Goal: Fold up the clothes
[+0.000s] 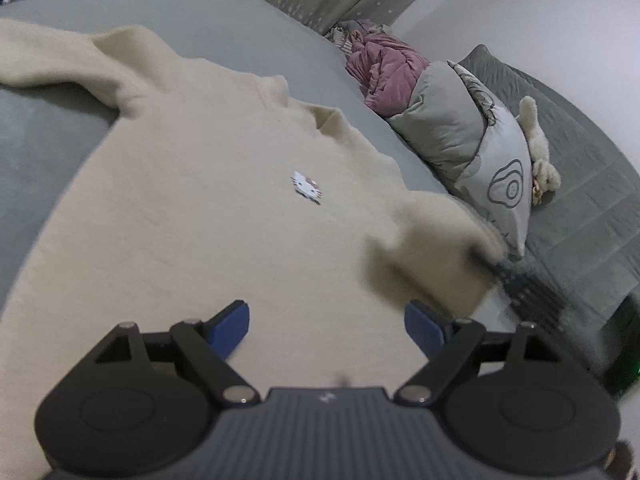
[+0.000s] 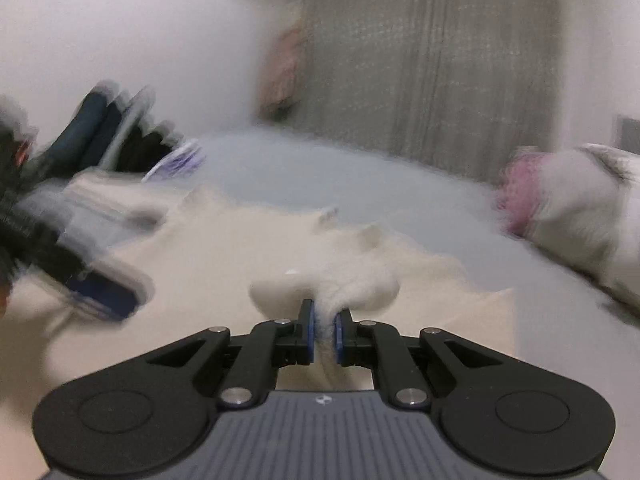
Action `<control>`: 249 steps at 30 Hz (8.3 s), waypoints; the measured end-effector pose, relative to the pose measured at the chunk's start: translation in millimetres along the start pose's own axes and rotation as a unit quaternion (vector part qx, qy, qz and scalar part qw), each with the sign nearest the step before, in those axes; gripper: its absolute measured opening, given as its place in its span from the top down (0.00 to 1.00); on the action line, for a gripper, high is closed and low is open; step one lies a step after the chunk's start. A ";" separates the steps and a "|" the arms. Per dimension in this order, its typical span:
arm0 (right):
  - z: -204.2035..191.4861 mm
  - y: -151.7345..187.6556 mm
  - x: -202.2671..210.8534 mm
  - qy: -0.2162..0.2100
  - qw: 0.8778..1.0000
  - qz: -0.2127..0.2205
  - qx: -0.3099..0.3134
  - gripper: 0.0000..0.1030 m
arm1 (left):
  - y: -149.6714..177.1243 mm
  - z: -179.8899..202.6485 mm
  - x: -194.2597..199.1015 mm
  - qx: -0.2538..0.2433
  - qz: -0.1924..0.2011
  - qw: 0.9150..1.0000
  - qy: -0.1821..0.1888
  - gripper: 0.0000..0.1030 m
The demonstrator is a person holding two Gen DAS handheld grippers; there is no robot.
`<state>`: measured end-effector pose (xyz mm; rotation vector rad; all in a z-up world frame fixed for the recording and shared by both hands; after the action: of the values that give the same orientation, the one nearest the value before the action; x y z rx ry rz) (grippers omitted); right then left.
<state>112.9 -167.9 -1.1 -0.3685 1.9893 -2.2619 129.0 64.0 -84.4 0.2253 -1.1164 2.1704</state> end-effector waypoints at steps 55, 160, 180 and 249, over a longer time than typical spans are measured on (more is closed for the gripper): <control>388.7 147.0 84.4 0.205 0.921 -0.134 -0.302 0.40 | -49.2 144.7 -334.9 -0.416 -0.154 0.892 0.086 0.43; 260.6 128.6 -132.0 0.022 0.987 -0.151 -0.040 1.00 | 91.5 193.3 -248.3 -0.541 -0.150 0.813 0.156 0.81; 176.0 129.4 -7.5 -0.112 0.938 -0.146 -0.293 0.48 | 61.1 195.6 -227.1 -0.485 -0.120 0.852 0.155 0.97; 258.5 71.8 116.3 0.374 0.881 -0.062 -0.282 0.00 | 56.8 175.2 -87.1 -0.359 -0.027 0.931 -0.059 0.00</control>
<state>59.7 -454.0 -29.7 0.4484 3.0826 -2.0062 133.0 -137.0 -51.3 0.0510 -1.8602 1.5774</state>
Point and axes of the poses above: each gripper's, at about its wrist camera, not at the fingertips, and x roughly against the way its jaws point, z to its right, y to its underside, the point moved 9 cm from there along -x, roughly the way its jaws point, and after that the axes turned 14 degrees about z, right-handed, at the moved point
